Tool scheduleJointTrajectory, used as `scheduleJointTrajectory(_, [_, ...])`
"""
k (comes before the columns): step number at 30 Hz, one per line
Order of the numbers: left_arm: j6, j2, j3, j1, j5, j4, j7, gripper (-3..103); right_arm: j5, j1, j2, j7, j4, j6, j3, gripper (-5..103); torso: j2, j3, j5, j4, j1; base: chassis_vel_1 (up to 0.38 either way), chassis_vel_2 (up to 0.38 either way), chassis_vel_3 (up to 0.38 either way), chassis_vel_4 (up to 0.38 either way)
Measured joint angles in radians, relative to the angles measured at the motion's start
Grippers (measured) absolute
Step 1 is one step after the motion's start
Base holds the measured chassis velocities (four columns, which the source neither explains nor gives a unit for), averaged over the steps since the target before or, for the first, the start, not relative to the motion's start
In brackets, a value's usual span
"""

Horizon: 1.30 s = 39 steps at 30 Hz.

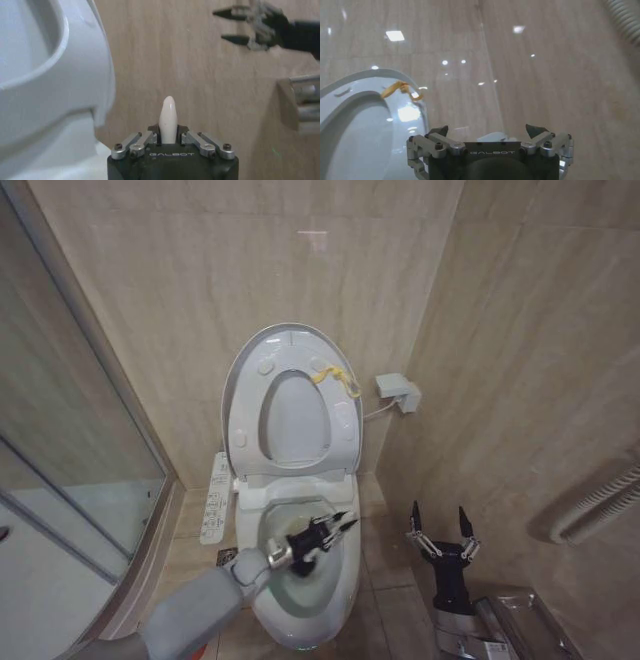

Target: Open the toilet lid, clean the toilet bowl with a toilet brush, close the toilet lid, and flush.

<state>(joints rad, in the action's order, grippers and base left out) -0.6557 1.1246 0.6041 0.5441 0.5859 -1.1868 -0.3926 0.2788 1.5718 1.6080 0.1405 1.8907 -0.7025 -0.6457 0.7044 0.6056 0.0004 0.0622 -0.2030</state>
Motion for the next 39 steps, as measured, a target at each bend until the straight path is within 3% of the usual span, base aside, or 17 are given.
scheduleJointTrajectory(1, [0.010,0.007,0.007,-0.017,0.021,-0.049,0.013,22,0.000,0.000,0.000,0.000,0.000,0.000,-0.001,100,0.000,0.000,-0.0003,0.0001,0.000,0.062,0.028,0.012,0.035])
scheduleJointTrajectory(3, [0.033,0.020,0.014,-0.046,0.052,-0.143,0.047,22,0.001,-0.006,0.000,0.000,-0.008,0.000,-0.005,100,0.000,0.000,-0.0005,0.0033,0.000,-0.011,0.000,-0.002,-0.028])
scheduleJointTrajectory(5, [0.034,0.018,0.018,-0.044,0.046,-0.148,0.050,22,0.001,-0.008,0.000,0.000,-0.011,0.000,-0.005,100,0.000,-0.001,-0.0003,0.0037,0.000,-0.021,-0.023,-0.024,-0.057])
scheduleJointTrajectory(8, [0.008,-0.005,0.017,-0.008,-0.001,-0.070,0.026,22,0.001,-0.003,0.000,-0.001,-0.010,-0.003,-0.004,100,0.000,0.000,-0.0005,0.0027,0.000,-0.021,-0.015,-0.012,-0.012])
scheduleJointTrajectory(10, [-0.007,-0.028,0.004,0.022,-0.019,-0.031,0.015,22,0.002,0.002,0.000,-0.001,-0.004,-0.004,-0.003,100,0.000,0.000,0.0000,0.0003,0.000,0.024,0.007,0.015,0.029])
scheduleJointTrajectory(13, [0.009,-0.018,-0.007,0.009,0.005,-0.097,0.027,22,0.004,-0.001,0.000,0.000,-0.004,-0.004,-0.004,100,0.000,0.000,-0.0005,0.0000,0.000,0.054,0.033,0.030,0.052])
scheduleJointTrajectory(15, [0.019,0.002,-0.012,-0.022,0.010,-0.159,0.040,22,0.004,-0.009,0.000,0.000,-0.009,-0.003,-0.007,100,0.000,0.000,-0.0006,0.0035,0.000,0.000,0.000,0.000,0.000])
scheduleJointTrajectory(17, [0.017,-0.002,-0.010,-0.020,0.000,-0.155,0.037,22,0.004,-0.009,0.000,0.000,-0.010,-0.003,-0.007,100,0.000,0.000,-0.0003,0.0036,0.000,0.000,0.000,0.000,0.000])
scheduleJointTrajectory(19, [0.013,-0.007,-0.008,-0.013,-0.009,-0.138,0.033,22,0.004,-0.008,0.000,-0.001,-0.010,-0.004,-0.007,100,0.000,0.000,-0.0003,0.0036,0.000,-0.077,-0.043,-0.028,-0.023])
scheduleJointTrajectory(22, [-0.023,-0.016,-0.037,0.022,-0.056,-0.006,-0.004,22,0.002,-0.003,0.000,0.001,-0.010,-0.005,-0.001,100,0.000,0.000,-0.0002,0.0004,0.000,0.000,0.000,0.000,0.000])
scheduleJointTrajectory(25, [-0.006,-0.005,-0.034,-0.005,-0.023,-0.053,0.005,22,-0.001,0.000,0.000,0.003,-0.010,-0.005,0.001,100,0.000,0.000,-0.0002,-0.0003,0.000,0.018,0.015,0.009,0.013])
scheduleJointTrajectory(26, [0.014,0.009,-0.024,-0.045,0.007,-0.128,0.022,22,-0.005,-0.003,0.000,0.003,-0.012,-0.006,0.000,100,0.000,0.000,-0.0007,0.0029,0.000,0.000,0.000,0.000,0.000])
scheduleJointTrajectory(29, [0.022,0.004,-0.004,-0.062,0.014,-0.156,0.027,22,-0.007,-0.005,0.000,0.003,-0.013,-0.006,-0.002,100,0.000,-0.001,-0.0001,0.0037,0.000,0.000,0.000,0.000,0.000])
scheduleJointTrajectory(31, [0.019,-0.009,0.004,-0.050,0.002,-0.123,0.023,22,-0.007,-0.001,0.000,0.002,-0.011,-0.006,-0.002,100,0.000,0.000,-0.0003,0.0035,0.000,-0.075,-0.059,-0.037,-0.039])
scheduleJointTrajectory(34, [-0.008,-0.048,0.008,-0.020,-0.029,-0.003,0.006,22,-0.007,0.020,0.000,0.002,0.008,-0.008,-0.002,100,0.000,0.000,-0.0002,0.0000,0.000,-0.025,-0.002,0.008,-0.007])
scheduleJointTrajectory(37, [0.012,-0.050,0.006,-0.032,0.009,-0.074,0.021,22,-0.003,0.022,-0.001,0.001,0.010,-0.008,-0.010,100,0.000,0.000,-0.0005,-0.0004,0.000,0.061,0.035,0.023,0.038])
scheduleJointTrajectory(39, [0.037,-0.034,0.006,-0.058,0.041,-0.159,0.039,22,-0.003,0.014,0.000,0.001,0.002,-0.008,-0.013,100,0.000,-0.001,-0.0007,0.0033,0.000,0.039,0.032,-0.005,0.008])
